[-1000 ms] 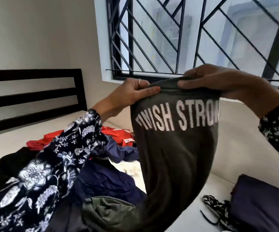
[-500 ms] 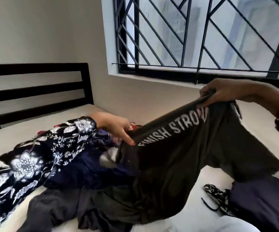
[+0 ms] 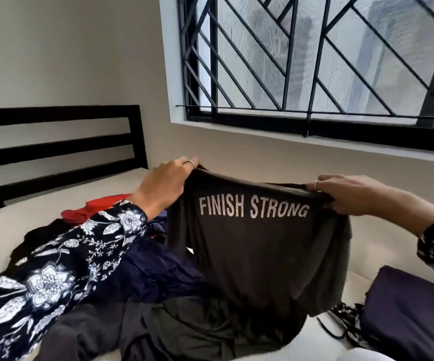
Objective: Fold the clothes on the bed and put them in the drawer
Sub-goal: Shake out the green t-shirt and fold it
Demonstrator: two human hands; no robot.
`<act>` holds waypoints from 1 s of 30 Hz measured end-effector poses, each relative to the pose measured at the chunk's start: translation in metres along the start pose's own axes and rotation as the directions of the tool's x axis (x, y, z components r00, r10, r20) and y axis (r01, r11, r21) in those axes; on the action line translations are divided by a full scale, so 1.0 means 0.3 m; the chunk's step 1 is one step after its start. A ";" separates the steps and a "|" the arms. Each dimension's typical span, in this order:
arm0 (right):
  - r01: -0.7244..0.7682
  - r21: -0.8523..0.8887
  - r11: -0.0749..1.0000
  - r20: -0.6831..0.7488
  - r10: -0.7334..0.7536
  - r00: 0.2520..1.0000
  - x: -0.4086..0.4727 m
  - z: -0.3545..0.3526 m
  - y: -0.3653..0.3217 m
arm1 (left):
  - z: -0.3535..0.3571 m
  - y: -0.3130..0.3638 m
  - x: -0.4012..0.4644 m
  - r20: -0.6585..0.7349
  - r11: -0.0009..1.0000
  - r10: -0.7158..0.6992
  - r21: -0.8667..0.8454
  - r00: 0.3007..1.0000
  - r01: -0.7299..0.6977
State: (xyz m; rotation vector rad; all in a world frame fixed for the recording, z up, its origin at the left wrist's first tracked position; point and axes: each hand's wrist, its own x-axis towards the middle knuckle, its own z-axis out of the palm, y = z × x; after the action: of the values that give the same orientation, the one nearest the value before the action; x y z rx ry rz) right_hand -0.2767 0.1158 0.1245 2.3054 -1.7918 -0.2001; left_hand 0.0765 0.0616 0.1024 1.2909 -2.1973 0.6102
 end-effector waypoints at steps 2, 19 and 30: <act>-0.014 0.024 1.000 0.081 0.012 0.997 -0.020 0.002 -0.024 | 0.014 -0.009 -0.001 0.010 1.000 0.006 0.029 1.000 -0.006; 0.057 0.326 0.944 -0.609 0.164 0.776 -0.020 0.089 -0.028 | 0.081 0.075 -0.003 0.238 0.938 -0.184 -0.246 0.954 0.242; 0.057 0.484 0.873 -0.577 0.269 0.771 -0.021 0.119 -0.005 | 0.118 0.027 0.008 0.046 0.876 -0.158 -0.455 0.986 0.162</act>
State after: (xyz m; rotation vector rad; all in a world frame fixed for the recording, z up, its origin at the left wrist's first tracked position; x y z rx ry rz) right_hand -0.2854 0.1193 0.0894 2.1279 -1.7016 1.0399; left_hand 0.0611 0.0419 0.0757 1.1971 -2.0433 0.0111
